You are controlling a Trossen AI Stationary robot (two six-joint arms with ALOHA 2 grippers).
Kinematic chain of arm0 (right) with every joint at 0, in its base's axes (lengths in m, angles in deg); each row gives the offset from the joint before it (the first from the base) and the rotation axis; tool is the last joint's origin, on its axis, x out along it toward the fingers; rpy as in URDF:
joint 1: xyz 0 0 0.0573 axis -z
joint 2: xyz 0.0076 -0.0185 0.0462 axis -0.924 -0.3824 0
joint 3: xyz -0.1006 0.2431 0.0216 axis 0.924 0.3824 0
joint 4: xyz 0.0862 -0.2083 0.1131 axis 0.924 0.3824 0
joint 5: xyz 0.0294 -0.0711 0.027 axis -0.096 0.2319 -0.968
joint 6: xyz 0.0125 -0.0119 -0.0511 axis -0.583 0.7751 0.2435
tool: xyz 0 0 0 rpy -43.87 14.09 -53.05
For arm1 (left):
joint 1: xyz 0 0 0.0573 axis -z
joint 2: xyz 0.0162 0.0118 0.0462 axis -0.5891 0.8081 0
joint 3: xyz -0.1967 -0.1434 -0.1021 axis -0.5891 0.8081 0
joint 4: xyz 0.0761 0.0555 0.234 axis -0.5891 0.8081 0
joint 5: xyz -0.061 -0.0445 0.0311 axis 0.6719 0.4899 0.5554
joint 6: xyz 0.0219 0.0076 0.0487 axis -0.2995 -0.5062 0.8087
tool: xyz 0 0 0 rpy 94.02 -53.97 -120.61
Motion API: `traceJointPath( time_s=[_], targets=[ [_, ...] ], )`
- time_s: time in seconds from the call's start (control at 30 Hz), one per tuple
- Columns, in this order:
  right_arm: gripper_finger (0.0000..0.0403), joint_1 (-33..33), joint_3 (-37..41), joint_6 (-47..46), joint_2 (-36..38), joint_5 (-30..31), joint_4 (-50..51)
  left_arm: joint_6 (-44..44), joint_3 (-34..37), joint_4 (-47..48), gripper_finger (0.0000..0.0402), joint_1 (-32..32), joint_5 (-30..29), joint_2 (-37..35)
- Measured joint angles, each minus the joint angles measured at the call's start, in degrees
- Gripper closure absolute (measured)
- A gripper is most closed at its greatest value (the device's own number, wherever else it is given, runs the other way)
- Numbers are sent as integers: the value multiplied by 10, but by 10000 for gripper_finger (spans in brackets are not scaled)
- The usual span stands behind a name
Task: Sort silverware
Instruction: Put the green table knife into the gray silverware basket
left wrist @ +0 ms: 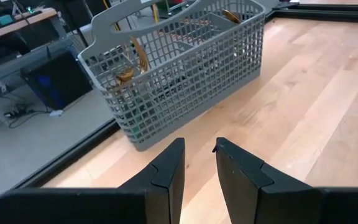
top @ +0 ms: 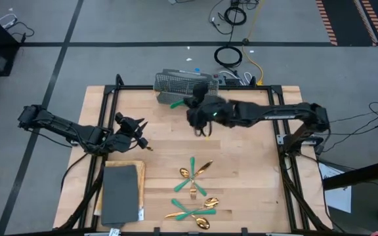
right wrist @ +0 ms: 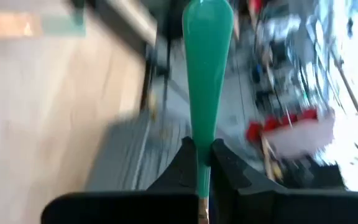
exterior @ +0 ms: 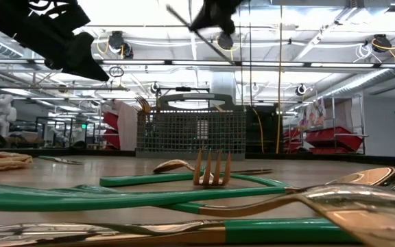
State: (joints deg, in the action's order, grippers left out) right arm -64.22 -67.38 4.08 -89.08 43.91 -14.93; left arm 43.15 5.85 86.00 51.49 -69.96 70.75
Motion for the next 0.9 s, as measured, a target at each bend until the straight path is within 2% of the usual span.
traceJointPath(
  time_s=[0.1,0.2,0.3,0.43,0.57,0.73,0.9],
  targets=[
    [402,19,0,-32,19,-108,-37,0,0,0,303,0,-8,0],
    [402,47,-1,-61,21,-178,-74,0,0,0,303,0,-14,0],
    [402,81,0,-107,18,-276,-98,0,0,0,303,0,-16,0],
    [402,124,12,-144,17,-338,-150,1,0,2,303,0,-24,0],
    [402,172,44,-205,17,-430,-238,4,0,3,303,0,-32,0],
    [402,225,112,-285,17,-477,-371,3,0,3,303,0,-35,0],
    [402,270,183,-354,18,-499,-479,2,0,2,303,0,-38,0]
  ],
)
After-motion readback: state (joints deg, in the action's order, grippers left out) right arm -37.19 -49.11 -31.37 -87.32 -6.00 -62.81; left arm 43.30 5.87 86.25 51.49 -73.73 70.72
